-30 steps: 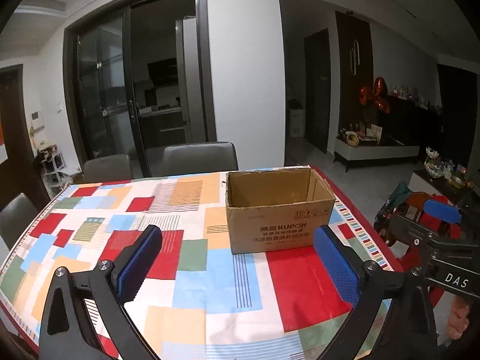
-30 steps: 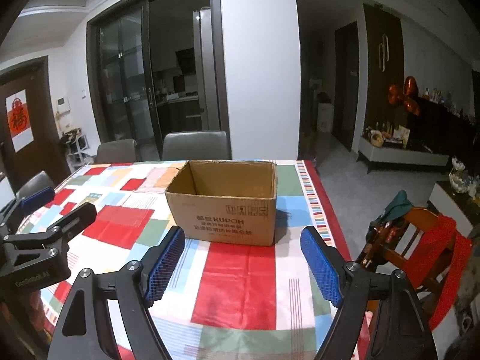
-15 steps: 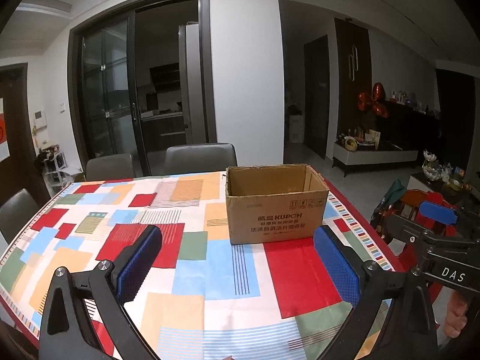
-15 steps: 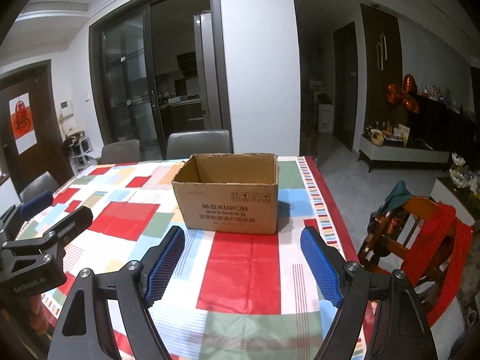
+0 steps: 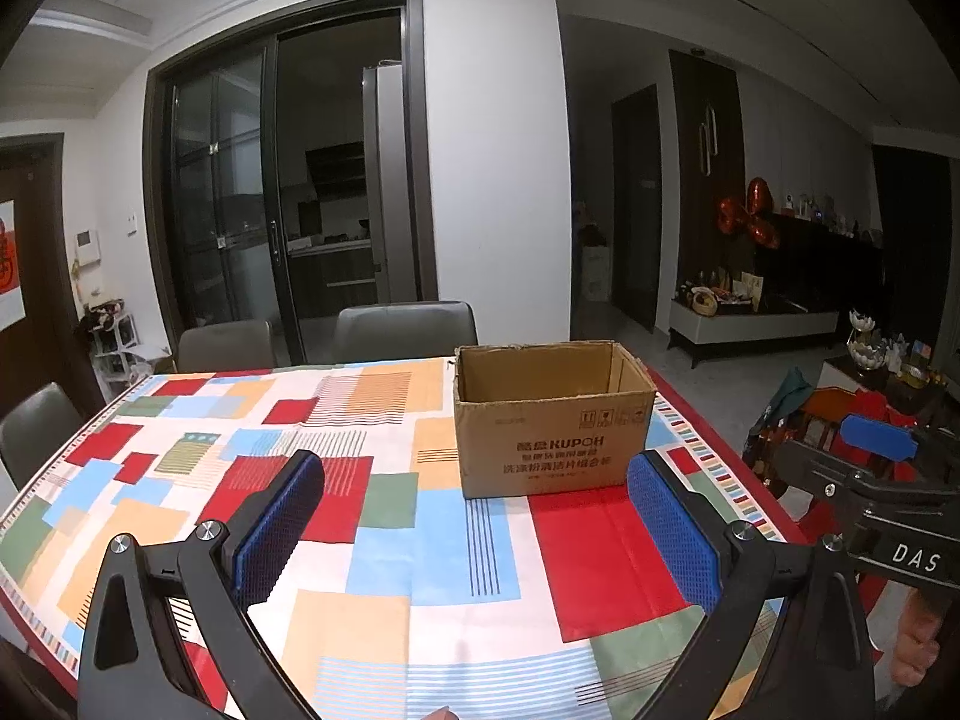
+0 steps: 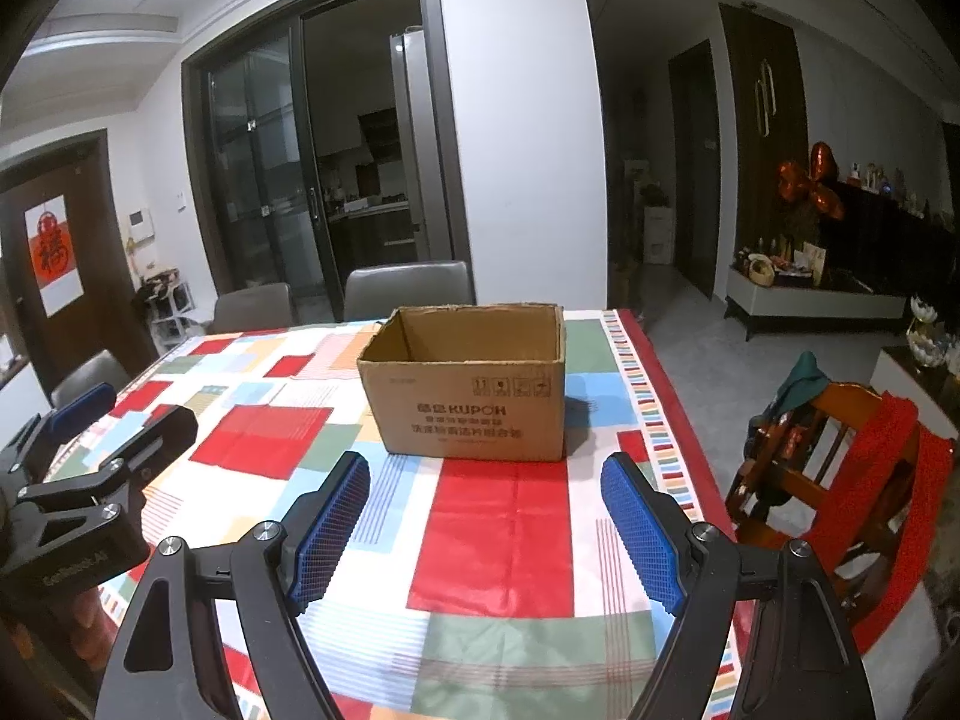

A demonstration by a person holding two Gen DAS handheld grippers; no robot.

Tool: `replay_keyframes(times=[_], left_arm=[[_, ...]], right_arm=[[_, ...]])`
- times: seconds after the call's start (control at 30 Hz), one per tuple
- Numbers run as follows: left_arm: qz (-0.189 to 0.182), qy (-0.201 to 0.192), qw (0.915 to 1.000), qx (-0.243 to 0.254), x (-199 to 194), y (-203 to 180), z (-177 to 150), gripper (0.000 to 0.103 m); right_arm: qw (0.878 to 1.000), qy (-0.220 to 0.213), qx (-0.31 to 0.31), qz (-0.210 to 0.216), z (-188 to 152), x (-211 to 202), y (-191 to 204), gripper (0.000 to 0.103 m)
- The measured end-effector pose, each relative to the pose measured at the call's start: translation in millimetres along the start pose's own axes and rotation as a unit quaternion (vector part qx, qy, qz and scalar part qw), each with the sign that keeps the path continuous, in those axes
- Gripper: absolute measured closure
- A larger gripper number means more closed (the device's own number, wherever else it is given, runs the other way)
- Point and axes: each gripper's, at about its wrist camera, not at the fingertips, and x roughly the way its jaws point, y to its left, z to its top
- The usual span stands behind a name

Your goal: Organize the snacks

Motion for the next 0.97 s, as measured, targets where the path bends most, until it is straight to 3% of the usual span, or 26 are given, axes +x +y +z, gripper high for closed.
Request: replay_keyframes(times=[0.97], left_arm=[[-0.01,0.006,0.9999,-0.002,-3.4,-2.0,-3.1,0.0]], right_arm=[[1.0,-0.013,-0.005,-0.008,-6.8,-10.4,0.7,0.023]])
